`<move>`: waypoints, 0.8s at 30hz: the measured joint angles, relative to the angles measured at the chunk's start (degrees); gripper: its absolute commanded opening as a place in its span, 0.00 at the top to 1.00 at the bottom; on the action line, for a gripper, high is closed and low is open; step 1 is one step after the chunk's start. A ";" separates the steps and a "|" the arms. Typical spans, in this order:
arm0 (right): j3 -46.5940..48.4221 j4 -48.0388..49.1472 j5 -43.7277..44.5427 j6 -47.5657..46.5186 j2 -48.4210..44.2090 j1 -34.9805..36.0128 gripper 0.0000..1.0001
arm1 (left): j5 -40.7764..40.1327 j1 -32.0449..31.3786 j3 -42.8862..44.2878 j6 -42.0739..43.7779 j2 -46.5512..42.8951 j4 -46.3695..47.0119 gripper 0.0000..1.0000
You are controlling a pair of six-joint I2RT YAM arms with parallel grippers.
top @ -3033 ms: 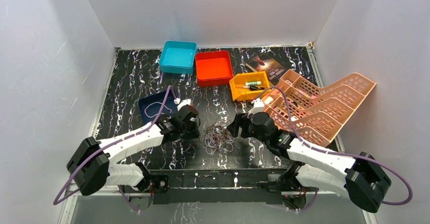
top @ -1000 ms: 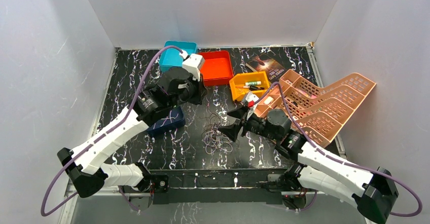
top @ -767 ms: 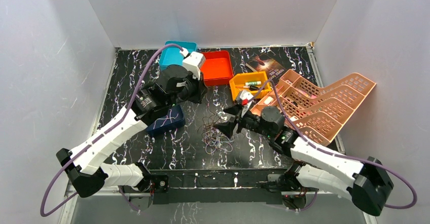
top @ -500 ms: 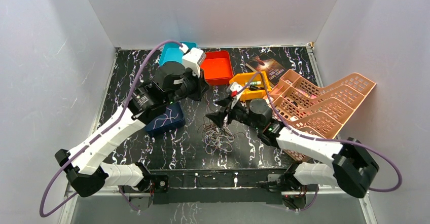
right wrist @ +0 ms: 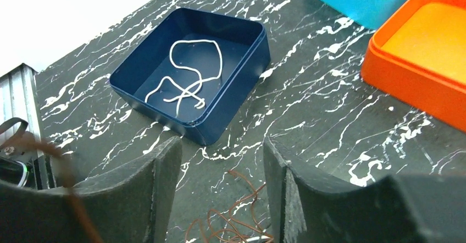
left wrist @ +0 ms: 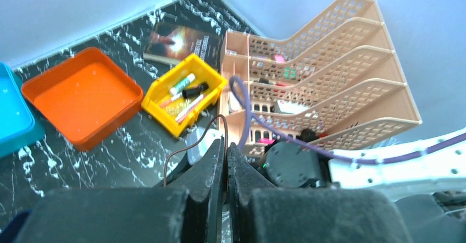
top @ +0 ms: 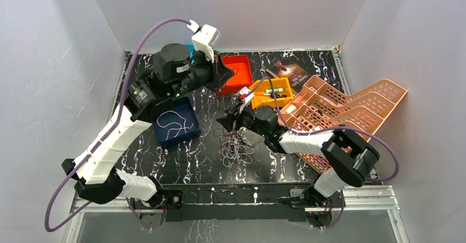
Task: Untangle the cables
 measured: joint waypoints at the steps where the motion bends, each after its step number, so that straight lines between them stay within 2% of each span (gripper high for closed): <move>1: -0.02 0.46 -0.02 0.68 0.85 0.00 0.39 | 0.00 0.00 2.10 0.07 0.59 -0.48 1.00; 8: -3.26 2.60 1.14 5.03 3.34 0.00 0.42 | -0.98 0.02 14.99 1.64 5.40 -4.20 1.00; 24: -14.78 1.38 4.59 10.93 3.37 0.02 0.44 | -3.74 0.02 26.51 4.55 12.17 -11.69 1.00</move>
